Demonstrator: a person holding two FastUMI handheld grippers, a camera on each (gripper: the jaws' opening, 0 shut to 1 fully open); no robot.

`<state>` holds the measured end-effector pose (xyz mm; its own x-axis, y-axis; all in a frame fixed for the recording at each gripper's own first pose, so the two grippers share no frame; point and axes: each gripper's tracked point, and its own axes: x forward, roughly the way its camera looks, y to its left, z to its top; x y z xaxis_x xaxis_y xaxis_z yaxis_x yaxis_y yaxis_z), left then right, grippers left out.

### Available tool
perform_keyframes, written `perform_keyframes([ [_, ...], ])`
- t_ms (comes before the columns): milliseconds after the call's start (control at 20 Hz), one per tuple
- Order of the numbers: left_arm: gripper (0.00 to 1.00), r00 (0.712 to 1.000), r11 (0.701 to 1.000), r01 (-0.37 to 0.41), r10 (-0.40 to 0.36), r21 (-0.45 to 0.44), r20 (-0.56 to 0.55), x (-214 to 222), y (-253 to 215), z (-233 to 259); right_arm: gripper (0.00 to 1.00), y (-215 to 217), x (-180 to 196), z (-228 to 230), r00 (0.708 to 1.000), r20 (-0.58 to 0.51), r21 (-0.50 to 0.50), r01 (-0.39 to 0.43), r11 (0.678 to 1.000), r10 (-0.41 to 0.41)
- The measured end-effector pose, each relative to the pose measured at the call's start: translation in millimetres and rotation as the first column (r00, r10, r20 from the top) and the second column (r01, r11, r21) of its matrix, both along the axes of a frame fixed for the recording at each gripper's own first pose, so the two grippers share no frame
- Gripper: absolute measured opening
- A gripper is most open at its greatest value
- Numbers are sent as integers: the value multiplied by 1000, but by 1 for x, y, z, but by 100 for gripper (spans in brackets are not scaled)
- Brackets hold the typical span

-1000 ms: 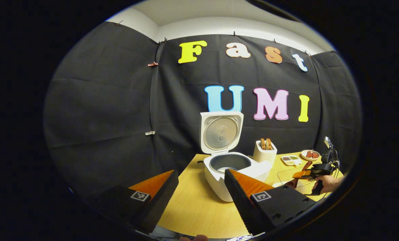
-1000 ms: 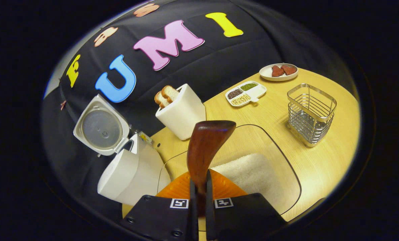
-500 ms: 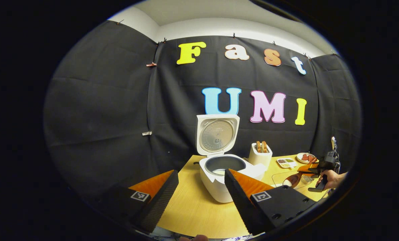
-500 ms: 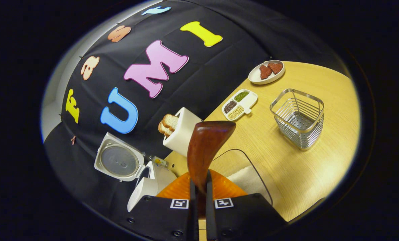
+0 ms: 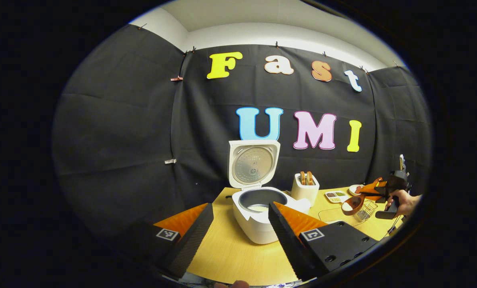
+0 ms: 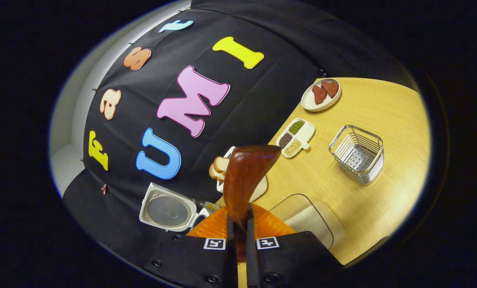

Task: Close the left gripper, press the button to open the rice cooker; take a wooden spoon from the chopstick holder with the right hand, scoop a spoonful of rice and pour it into the rice cooker, then put the wooden spoon back into the chopstick holder.

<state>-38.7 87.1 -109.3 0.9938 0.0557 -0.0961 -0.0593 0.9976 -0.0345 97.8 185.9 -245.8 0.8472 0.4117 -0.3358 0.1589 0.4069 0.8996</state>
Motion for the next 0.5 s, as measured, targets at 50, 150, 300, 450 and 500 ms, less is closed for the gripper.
perform_keyframes([
  [50,95,1000,1000,4,-4,-5,4,2,-2,1,13,3,5,11,1000,8,10,-1,1000,1],
  [150,95,1000,1000,7,-7,-8,8,5,-3,2,13,15,14,36,1000,27,40,-3,999,2],
  [300,95,1000,1000,16,-16,-12,6,9,-3,0,13,36,30,77,997,78,60,-11,998,6],
  [450,95,1000,1000,13,-13,-17,2,13,1,-3,13,62,46,111,993,114,85,-19,996,10],
  [500,95,1000,1000,10,-10,-22,1,14,3,-3,13,74,51,123,992,126,102,-27,994,14],
])
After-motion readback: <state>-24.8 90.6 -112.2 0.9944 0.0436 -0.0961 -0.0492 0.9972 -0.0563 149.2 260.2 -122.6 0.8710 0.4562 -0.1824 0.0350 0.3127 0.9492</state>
